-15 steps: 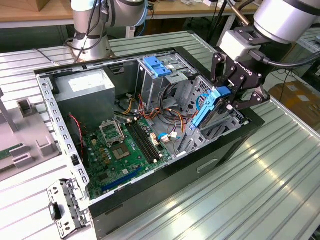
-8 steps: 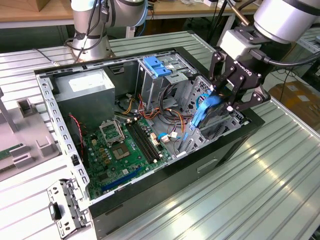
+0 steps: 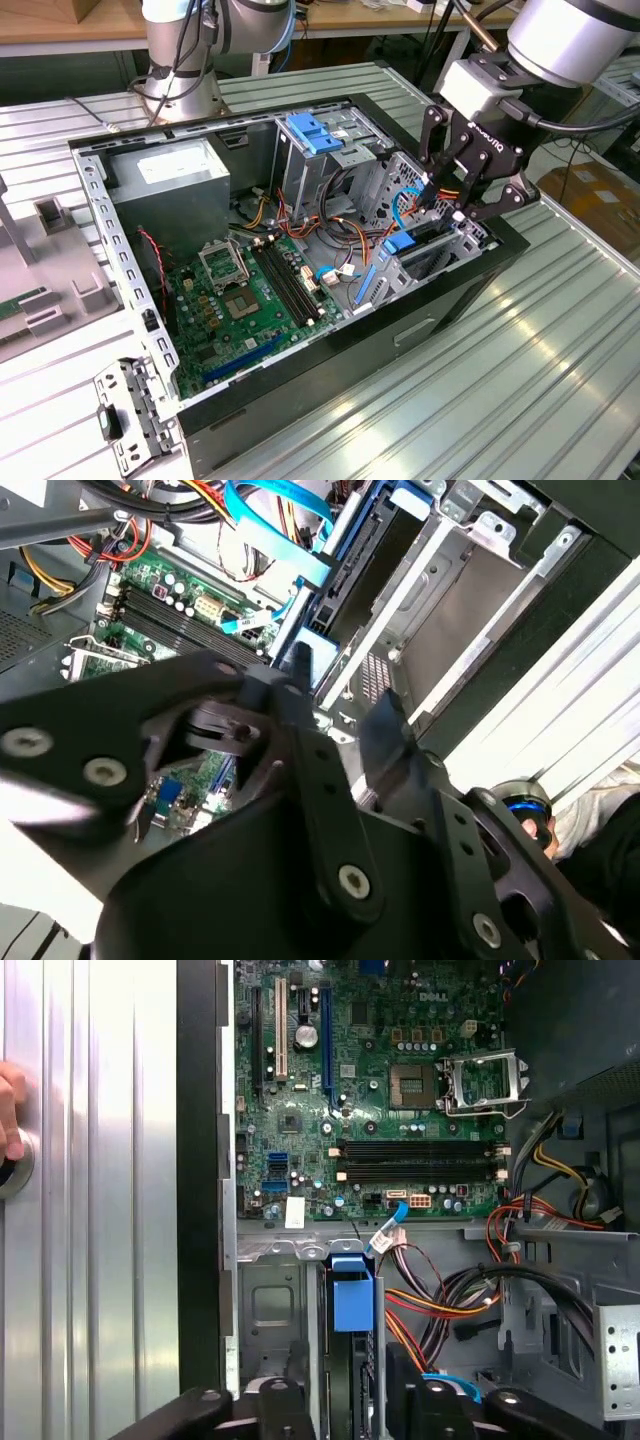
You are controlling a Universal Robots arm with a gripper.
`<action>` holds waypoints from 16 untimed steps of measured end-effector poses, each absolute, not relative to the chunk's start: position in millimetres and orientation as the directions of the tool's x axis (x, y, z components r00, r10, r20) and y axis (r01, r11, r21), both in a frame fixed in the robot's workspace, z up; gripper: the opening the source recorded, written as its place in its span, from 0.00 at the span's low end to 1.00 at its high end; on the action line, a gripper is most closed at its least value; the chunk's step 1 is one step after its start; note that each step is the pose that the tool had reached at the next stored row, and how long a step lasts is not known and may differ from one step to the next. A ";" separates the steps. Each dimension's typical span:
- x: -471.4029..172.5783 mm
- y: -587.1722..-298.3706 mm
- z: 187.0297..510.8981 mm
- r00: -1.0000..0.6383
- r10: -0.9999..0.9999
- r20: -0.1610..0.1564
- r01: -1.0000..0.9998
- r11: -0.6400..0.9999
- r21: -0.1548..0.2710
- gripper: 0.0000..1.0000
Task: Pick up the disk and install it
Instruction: 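Insert the disk into the insertion slot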
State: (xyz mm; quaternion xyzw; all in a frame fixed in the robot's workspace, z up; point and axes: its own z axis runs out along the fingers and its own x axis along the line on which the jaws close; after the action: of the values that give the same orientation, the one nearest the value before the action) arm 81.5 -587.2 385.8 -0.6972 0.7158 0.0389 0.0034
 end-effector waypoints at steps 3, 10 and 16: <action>81.5 -587.2 385.7 -0.028 -0.998 -0.059 -0.998 0.025 0.051 0.30; 81.5 -587.2 385.6 -0.028 -0.998 -0.059 -0.998 0.025 0.051 0.11; 81.5 -587.2 385.6 -0.028 -0.998 -0.059 -0.998 0.025 0.051 0.11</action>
State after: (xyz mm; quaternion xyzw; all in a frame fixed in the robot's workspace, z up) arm 81.5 -587.2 385.6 -0.6972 0.7158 0.0389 0.0034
